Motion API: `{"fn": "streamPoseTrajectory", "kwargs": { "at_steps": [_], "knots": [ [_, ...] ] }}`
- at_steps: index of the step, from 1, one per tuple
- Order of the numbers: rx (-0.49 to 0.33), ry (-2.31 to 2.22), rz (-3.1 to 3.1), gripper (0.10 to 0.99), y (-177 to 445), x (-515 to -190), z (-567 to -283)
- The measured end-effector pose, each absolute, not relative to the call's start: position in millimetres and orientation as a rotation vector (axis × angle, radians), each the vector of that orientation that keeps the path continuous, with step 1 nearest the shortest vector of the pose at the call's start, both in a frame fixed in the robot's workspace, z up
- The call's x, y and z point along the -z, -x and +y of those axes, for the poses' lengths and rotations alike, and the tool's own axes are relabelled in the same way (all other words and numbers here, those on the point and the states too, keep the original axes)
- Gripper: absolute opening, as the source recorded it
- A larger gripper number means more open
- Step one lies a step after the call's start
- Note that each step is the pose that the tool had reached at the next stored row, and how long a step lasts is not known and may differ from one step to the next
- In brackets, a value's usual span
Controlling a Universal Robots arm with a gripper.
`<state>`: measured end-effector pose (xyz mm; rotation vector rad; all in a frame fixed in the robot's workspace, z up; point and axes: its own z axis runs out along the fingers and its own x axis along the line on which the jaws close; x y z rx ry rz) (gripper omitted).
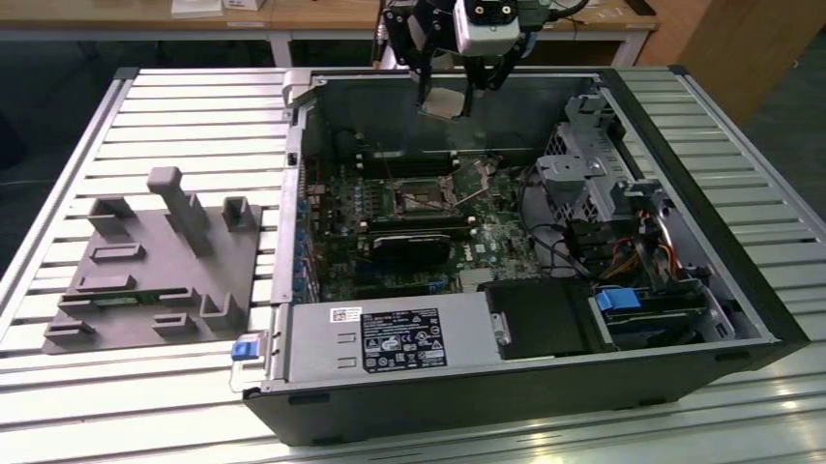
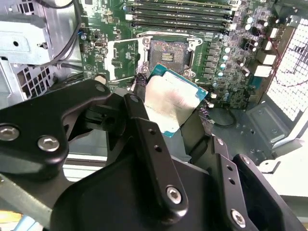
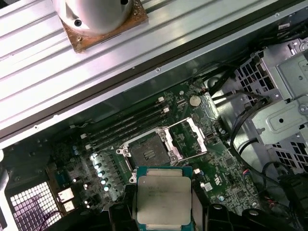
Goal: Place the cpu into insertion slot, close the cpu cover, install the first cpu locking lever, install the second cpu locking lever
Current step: 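Place the cpu into insertion slot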
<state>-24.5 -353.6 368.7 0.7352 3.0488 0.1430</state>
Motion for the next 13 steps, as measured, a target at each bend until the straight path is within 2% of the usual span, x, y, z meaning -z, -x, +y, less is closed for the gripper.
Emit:
{"fn": "streamPoseTrajectory", "kwargs": {
  "at_steps": [13],
  "knots": [
    [-0.143, -0.851, 3.015, 0.537, 24.5, -368.5, -353.6]
  ]
}}
